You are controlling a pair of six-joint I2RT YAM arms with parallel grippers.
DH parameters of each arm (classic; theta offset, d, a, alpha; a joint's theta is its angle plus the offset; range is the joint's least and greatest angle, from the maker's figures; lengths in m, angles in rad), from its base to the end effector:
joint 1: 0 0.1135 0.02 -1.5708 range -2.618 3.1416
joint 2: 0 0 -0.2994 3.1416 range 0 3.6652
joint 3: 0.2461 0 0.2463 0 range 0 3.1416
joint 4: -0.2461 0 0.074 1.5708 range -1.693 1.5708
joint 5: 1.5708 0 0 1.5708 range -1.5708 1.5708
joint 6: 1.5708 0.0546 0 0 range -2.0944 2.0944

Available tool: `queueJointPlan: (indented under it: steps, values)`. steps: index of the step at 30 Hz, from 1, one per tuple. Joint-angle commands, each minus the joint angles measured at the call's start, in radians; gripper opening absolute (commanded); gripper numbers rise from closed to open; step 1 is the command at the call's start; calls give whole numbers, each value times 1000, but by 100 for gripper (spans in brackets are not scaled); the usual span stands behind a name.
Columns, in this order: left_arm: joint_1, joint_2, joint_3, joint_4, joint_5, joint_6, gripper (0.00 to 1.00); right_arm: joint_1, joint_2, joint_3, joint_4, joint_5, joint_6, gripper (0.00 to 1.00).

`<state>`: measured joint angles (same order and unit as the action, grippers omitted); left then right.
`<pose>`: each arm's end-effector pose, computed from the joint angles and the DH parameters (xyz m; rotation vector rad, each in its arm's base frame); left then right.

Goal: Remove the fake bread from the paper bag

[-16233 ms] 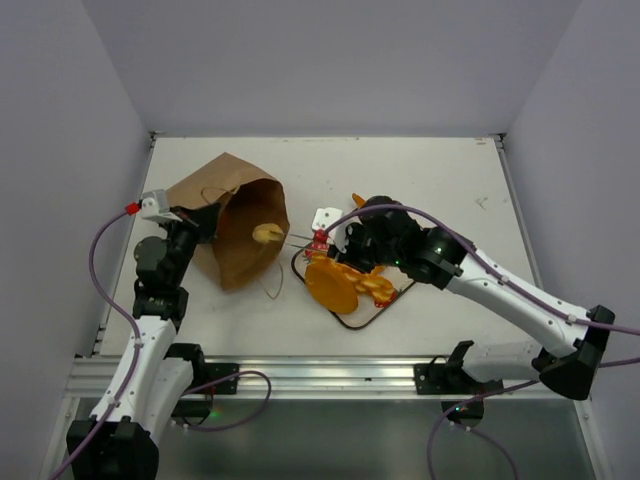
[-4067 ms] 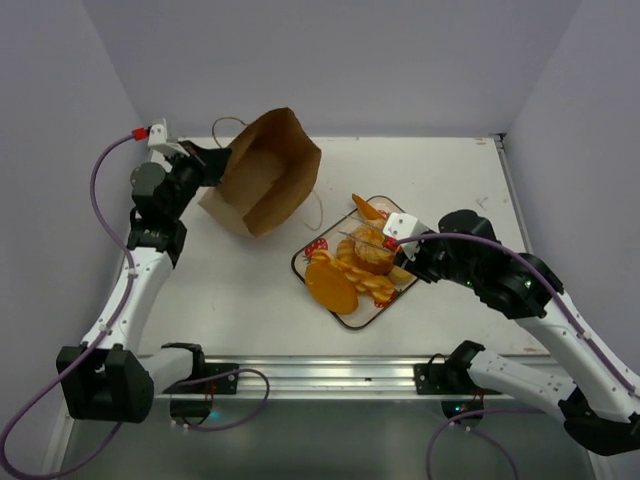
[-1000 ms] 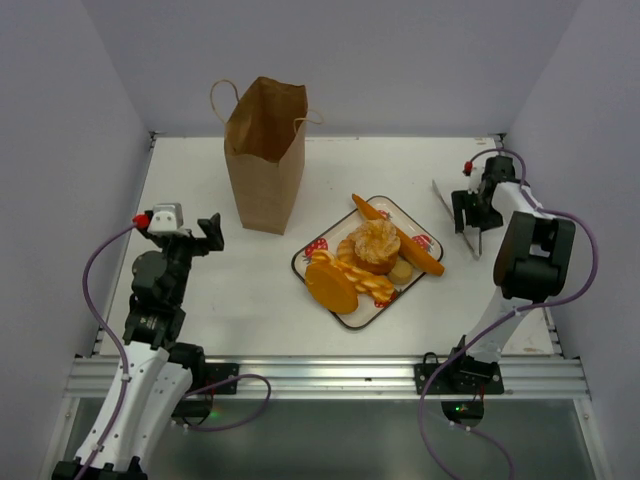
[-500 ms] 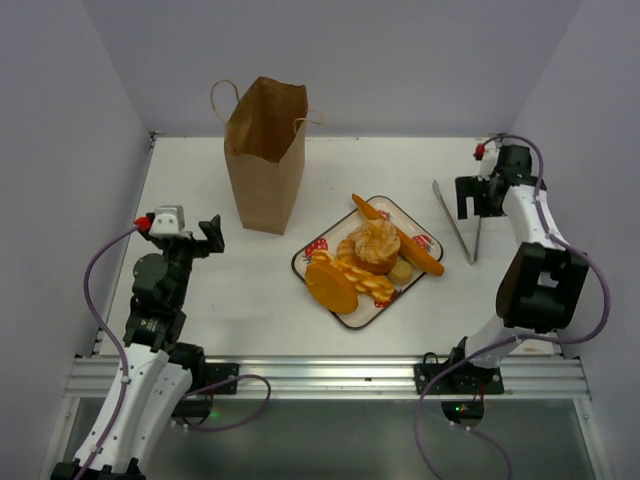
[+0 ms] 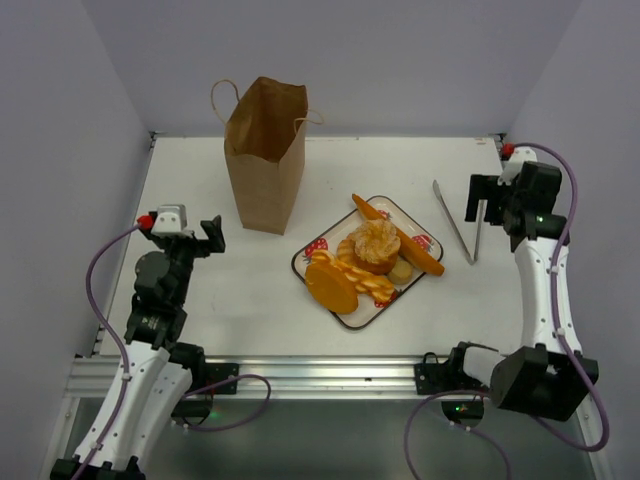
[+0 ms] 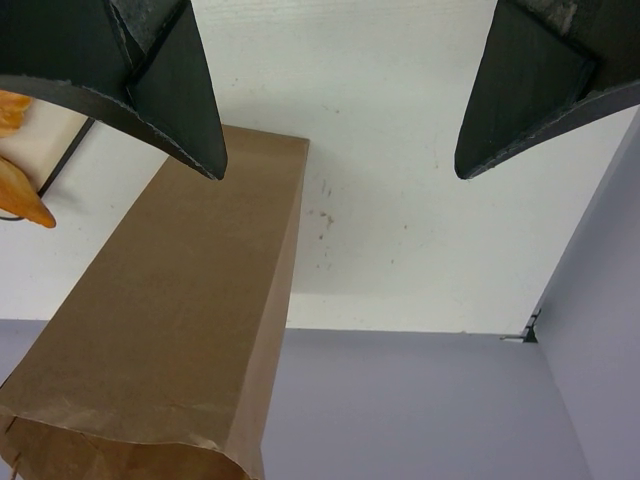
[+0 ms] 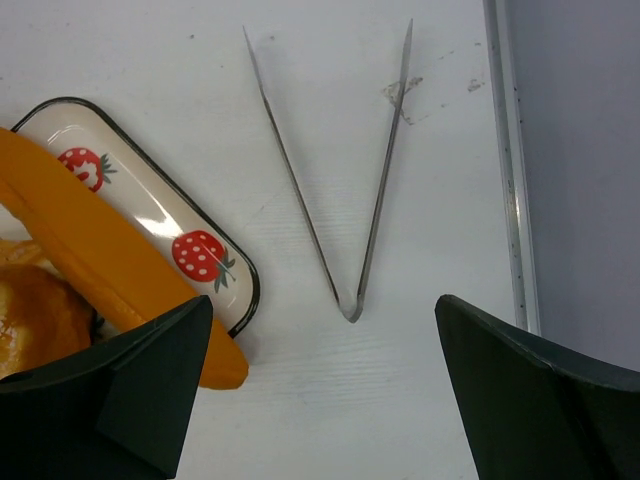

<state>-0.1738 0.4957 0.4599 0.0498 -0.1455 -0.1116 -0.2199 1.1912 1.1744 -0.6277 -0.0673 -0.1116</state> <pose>0.1250 -0.0139 0.3091 -0.0664 1.5566 -0.1120 0.2464 -0.0513 0.3704 0.0827 2.2142 -0.1090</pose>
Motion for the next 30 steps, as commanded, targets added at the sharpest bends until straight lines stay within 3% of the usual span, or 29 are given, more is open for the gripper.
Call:
queueJointPlan:
  steps: [1, 9, 30]
  values:
    - [-10, 12, -9, 36, -16, 18, 99, -3, -74, -83, 55, -17, 20, 99]
    - [-10, 43, -10, 38, -11, 21, 100, -3, -271, -265, 195, -29, 27, 99]
    - [-10, 93, -4, 47, 47, 6, 99, -3, -366, -334, 244, 17, 49, 99]
